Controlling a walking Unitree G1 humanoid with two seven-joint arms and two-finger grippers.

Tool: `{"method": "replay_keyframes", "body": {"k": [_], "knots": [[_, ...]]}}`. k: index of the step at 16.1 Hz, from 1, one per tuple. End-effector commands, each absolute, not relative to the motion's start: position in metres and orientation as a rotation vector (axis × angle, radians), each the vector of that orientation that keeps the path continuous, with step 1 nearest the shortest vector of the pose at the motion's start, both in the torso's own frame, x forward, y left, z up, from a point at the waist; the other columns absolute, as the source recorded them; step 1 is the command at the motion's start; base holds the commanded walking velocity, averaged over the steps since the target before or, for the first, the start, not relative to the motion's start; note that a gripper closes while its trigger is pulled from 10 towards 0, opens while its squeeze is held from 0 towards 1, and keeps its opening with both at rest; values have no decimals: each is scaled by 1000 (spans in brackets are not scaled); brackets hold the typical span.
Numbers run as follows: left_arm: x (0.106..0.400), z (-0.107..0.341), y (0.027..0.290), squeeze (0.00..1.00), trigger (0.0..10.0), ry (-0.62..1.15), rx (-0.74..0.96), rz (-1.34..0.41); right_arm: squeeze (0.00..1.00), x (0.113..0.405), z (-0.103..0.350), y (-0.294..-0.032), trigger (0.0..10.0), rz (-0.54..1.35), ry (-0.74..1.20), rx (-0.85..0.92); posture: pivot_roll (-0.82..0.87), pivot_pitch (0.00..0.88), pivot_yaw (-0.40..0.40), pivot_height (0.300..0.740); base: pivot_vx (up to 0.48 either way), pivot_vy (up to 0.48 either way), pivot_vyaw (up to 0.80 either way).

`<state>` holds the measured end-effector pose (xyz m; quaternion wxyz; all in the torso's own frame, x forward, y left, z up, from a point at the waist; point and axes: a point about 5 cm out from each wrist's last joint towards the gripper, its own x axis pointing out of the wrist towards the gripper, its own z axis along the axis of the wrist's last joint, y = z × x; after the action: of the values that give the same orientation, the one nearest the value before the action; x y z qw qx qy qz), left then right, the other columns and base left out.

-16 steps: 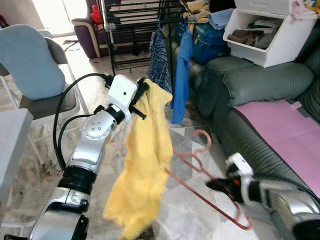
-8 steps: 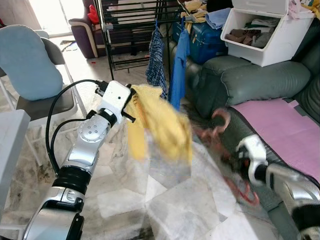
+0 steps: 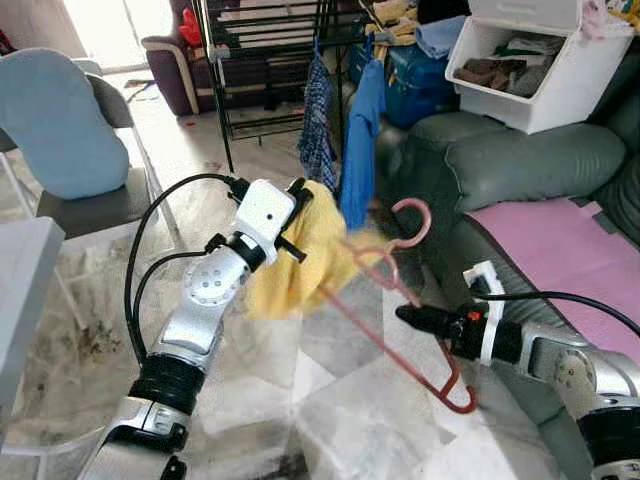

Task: Hang hanger

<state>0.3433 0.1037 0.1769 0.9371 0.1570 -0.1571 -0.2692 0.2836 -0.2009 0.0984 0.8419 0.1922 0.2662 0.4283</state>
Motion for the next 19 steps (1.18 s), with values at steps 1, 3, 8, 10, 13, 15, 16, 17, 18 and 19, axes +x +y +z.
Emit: {"method": "replay_keyframes", "body": {"k": [1,3,8,10,13,15,16,17,18,19], "knots": [[344,193,106,0,10000,-401,321,-523,0,282,106,-199,10000,949,542,410,-117,0,5,740,0,0,0],[352,207,113,0,10000,-422,289,-472,0,266,99,-197,10000,1029,618,339,-115,0,5,740,0,0,0],[369,218,142,0,10000,-395,295,-327,0,241,79,-223,10000,1107,805,-28,-130,0,13,740,0,0,0],[369,220,143,0,10000,-404,286,-313,0,259,68,-239,10000,880,805,-129,-129,0,12,740,0,0,0],[369,214,151,0,10000,-391,316,-277,0,285,73,-250,10000,641,694,-162,-123,0,11,740,0,0,0],[366,205,157,0,10000,-369,330,-266,0,304,89,-247,10000,557,548,-84,-123,0,10,740,0,0,0],[363,201,154,0,10000,-369,328,-274,0,311,92,-247,10000,512,508,-68,-123,0,10,740,0,0,0],[360,199,150,0,10000,-379,338,-293,0,315,95,-248,10000,480,479,-75,-122,0,8,740,0,0,0],[353,196,138,0,10000,-400,305,-337,0,322,99,-247,10000,429,426,-25,-121,0,6,740,0,0,0],[347,194,127,0,10000,-415,278,-388,0,326,101,-247,10000,386,408,1,-120,0,5,740,0,0,0]]}}
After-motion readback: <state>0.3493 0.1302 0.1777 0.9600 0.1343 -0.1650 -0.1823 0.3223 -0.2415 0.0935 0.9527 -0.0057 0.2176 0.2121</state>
